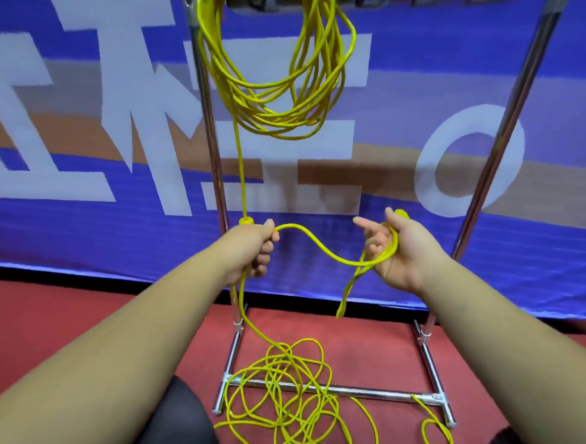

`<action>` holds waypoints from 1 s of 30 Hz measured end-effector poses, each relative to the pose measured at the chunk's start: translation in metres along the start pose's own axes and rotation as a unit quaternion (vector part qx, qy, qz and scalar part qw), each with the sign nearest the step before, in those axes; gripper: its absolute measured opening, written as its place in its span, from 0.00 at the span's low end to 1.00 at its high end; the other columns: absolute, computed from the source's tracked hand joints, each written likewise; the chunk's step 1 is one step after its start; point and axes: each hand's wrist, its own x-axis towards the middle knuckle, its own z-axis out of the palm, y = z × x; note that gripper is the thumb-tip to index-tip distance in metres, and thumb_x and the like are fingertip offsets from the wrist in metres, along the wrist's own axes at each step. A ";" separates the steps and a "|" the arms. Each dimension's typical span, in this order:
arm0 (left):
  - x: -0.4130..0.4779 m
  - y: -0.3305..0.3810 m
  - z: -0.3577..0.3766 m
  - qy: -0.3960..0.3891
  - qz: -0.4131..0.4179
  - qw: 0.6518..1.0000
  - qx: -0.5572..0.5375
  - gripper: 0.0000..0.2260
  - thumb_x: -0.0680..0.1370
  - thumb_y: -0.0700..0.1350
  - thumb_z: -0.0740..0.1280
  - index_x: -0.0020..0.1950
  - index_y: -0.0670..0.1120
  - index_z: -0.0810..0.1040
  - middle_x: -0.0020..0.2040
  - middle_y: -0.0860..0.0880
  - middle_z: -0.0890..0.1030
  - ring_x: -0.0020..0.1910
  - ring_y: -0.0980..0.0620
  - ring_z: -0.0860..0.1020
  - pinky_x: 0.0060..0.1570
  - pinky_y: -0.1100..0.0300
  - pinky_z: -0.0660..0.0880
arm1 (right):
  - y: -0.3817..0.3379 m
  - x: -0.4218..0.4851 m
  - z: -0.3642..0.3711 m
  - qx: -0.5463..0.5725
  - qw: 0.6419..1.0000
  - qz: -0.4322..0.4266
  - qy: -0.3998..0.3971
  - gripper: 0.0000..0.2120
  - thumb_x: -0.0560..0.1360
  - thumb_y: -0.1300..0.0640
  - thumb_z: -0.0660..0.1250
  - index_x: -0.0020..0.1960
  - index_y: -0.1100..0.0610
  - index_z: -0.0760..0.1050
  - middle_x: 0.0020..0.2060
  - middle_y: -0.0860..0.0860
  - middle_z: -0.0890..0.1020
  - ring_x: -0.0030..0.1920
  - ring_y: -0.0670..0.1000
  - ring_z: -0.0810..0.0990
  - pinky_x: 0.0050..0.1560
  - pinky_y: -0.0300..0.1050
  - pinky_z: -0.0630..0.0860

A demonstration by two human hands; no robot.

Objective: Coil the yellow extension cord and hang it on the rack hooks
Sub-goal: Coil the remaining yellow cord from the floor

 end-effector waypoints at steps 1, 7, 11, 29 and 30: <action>-0.001 -0.002 0.001 -0.005 0.000 1.000 0.022 0.16 0.86 0.57 0.58 0.46 0.49 0.74 0.30 0.53 0.64 0.26 0.54 0.61 0.30 0.62 0.62 | -0.002 0.001 0.004 0.005 1.000 0.005 0.011 0.29 0.86 0.43 0.59 0.69 0.69 0.77 0.33 0.50 0.80 0.27 0.45 0.76 0.28 0.40 0.78; 0.002 0.004 0.005 -0.013 -0.096 0.992 -0.086 0.15 0.87 0.56 0.57 0.45 0.50 0.72 0.28 0.56 0.66 0.23 0.57 0.64 0.24 0.65 0.66 | -0.032 0.004 0.020 0.057 0.997 0.000 0.049 0.30 0.87 0.43 0.55 0.70 0.71 0.71 0.44 0.57 0.88 0.39 0.52 0.87 0.37 0.52 0.86; 0.003 0.008 0.022 -0.061 -0.113 0.989 -0.079 0.15 0.87 0.54 0.55 0.43 0.51 0.70 0.28 0.55 0.66 0.22 0.56 0.62 0.23 0.64 0.64 | -0.039 -0.004 0.017 0.090 0.993 -0.049 0.054 0.26 0.88 0.46 0.55 0.63 0.70 0.74 0.45 0.60 0.88 0.38 0.56 0.89 0.37 0.53 0.86; 0.051 -0.060 0.051 -0.472 -0.075 0.774 0.415 0.05 0.81 0.41 0.69 0.55 0.49 0.81 0.48 0.49 0.85 0.47 0.57 0.81 0.52 0.57 0.71 | -0.055 0.018 -0.048 0.085 0.990 -0.012 -0.115 0.14 0.86 0.47 0.59 0.56 0.56 0.77 0.26 0.45 0.60 0.19 0.44 0.60 0.17 0.39 0.53; 0.054 -0.064 0.055 -0.464 -0.071 0.762 0.446 0.07 0.82 0.40 0.68 0.57 0.49 0.81 0.51 0.48 0.85 0.49 0.57 0.81 0.54 0.56 0.70 | -0.057 0.018 -0.044 0.077 0.989 -0.014 -0.130 0.13 0.86 0.48 0.59 0.56 0.56 0.77 0.25 0.46 0.60 0.19 0.44 0.60 0.17 0.39 0.52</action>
